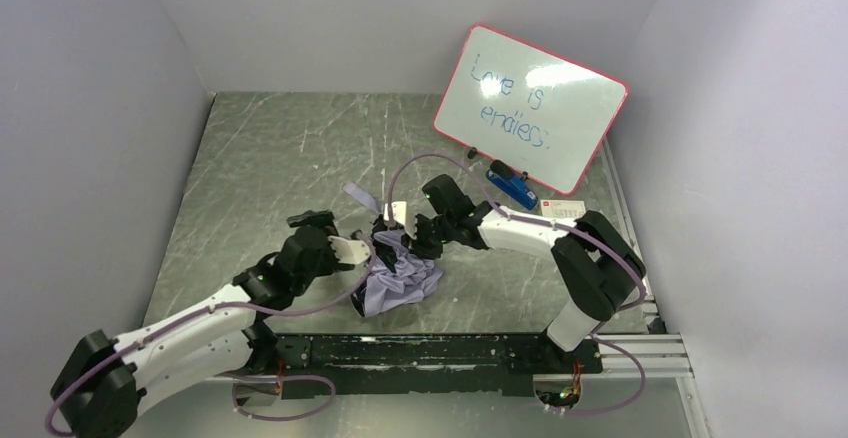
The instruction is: Put away the umbrella
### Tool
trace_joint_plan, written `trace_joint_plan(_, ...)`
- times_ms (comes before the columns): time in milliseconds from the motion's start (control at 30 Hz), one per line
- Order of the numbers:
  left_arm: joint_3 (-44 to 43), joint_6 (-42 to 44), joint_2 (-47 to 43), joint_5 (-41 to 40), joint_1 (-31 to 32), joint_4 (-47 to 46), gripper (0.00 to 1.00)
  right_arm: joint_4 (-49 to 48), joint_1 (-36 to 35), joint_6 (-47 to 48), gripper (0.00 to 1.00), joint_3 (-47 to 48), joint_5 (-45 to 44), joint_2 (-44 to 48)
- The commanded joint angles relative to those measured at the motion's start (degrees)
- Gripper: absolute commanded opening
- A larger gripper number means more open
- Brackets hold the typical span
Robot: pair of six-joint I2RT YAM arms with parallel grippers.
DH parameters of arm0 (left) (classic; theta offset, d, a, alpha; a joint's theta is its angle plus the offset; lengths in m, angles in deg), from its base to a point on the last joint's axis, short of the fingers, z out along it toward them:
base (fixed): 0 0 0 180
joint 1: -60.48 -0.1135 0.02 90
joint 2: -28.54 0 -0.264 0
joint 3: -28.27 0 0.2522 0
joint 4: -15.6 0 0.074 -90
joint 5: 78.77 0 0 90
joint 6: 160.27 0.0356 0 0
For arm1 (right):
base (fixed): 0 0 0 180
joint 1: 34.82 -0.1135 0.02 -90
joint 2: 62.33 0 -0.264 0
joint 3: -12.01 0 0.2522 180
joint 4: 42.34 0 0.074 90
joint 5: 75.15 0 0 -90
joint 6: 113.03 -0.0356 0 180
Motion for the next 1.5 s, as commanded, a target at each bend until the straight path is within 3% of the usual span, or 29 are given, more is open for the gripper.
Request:
trace_joint_plan(0,-0.36,-5.27,-4.64,-3.00,-4.87,2.22,0.97,-1.53,-0.65,5.07,0.22,-3.80,-12.03,-1.18)
trace_joint_plan(267,-6.86,-12.28,-1.31,1.32,-13.03,0.20,0.97,-9.23,-6.73,4.92,0.23,-10.34,-20.24,4.99)
trace_joint_plan(467,-11.99,-13.81,2.68,4.80,-14.45,3.33,0.97,-22.06,-13.01,5.91,0.24,-16.64,-37.70,6.47)
trace_joint_plan(633,-17.44,-15.84,6.13,10.97,-16.56,8.27,0.80,-29.17,-15.57,10.53,0.19,-17.86,-48.29,3.39)
trace_joint_plan(933,-27.89,-18.20,13.77,21.97,-20.46,14.46,0.73,-48.01,-20.98,22.77,0.16,-23.24,-60.92,0.78)
trace_joint_plan(1200,-32.32,-17.89,20.60,26.85,-20.82,20.76,0.66,-29.79,-24.83,10.43,0.21,-19.81,-48.93,9.17)
trace_joint_plan(1333,-31.59,-18.07,20.70,27.25,-20.86,20.20,0.67,-21.79,-24.83,5.19,0.34,-17.67,-43.08,13.03)
trace_joint_plan(1467,-31.34,-18.52,20.53,27.27,-20.86,19.51,0.67,-14.85,-24.79,1.18,0.57,-15.25,-38.45,13.46)
